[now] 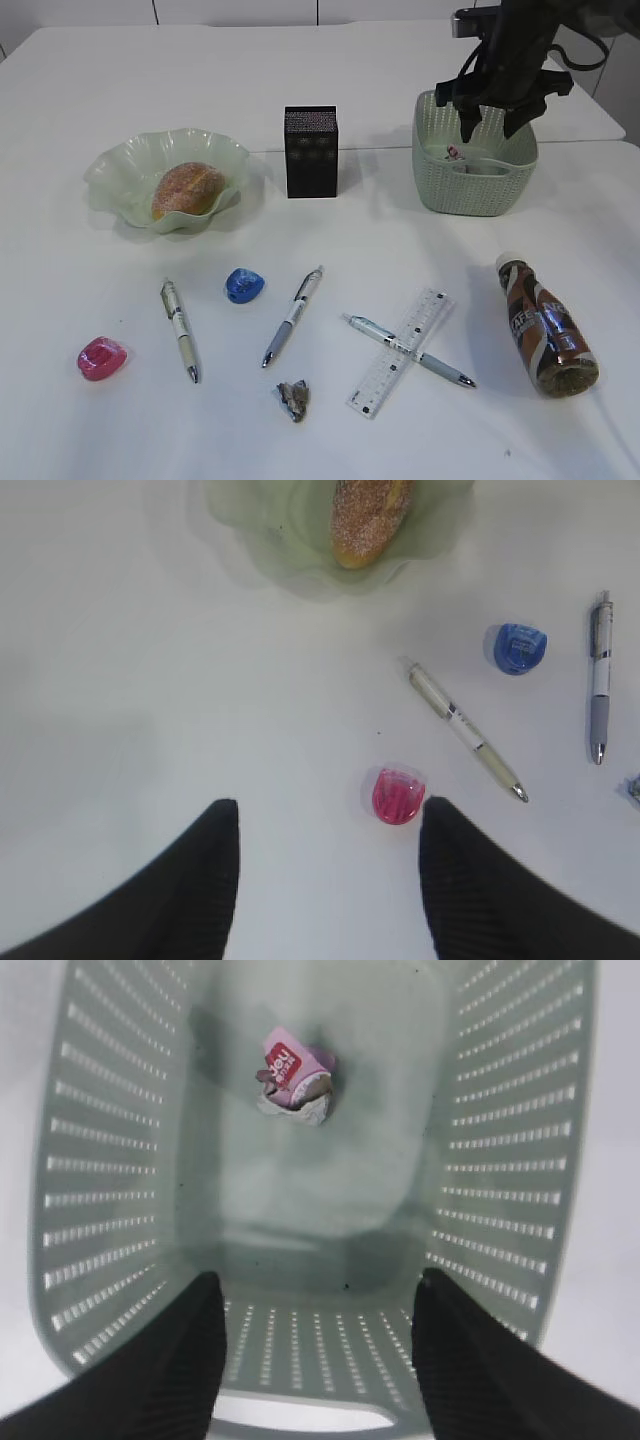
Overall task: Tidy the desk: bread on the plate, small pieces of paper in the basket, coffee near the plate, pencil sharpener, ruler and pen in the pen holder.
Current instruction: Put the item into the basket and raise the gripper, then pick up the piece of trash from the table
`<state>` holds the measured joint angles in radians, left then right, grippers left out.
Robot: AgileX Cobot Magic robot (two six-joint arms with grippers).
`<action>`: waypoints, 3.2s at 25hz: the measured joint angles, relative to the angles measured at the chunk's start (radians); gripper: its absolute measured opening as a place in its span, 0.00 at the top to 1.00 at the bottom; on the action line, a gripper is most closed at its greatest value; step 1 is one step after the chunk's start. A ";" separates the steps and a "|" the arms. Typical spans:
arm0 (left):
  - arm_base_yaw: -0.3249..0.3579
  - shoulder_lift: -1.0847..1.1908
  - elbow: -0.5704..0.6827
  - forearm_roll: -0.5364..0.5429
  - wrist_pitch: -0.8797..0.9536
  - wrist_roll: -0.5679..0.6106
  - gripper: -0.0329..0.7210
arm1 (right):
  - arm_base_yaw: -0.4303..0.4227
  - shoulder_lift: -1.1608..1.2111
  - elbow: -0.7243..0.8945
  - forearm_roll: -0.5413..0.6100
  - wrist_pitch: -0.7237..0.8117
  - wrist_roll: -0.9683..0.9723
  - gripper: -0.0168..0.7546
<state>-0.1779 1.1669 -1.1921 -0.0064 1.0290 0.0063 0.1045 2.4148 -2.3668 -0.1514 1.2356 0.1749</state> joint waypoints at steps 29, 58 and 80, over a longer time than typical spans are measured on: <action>0.000 -0.043 -0.026 -0.002 0.048 0.000 0.43 | 0.070 -0.395 0.311 0.267 0.016 -0.175 0.37; 0.000 -0.086 -0.026 -0.004 0.102 0.000 0.43 | 0.478 -0.446 0.718 0.222 0.001 -0.213 0.40; 0.000 -0.086 -0.026 -0.016 0.130 0.000 0.43 | 0.616 -0.408 0.768 0.251 -0.011 -0.148 0.41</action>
<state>-0.1779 1.0813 -1.2181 -0.0225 1.1594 0.0063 0.7201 2.0068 -1.5986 0.0998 1.2249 0.0269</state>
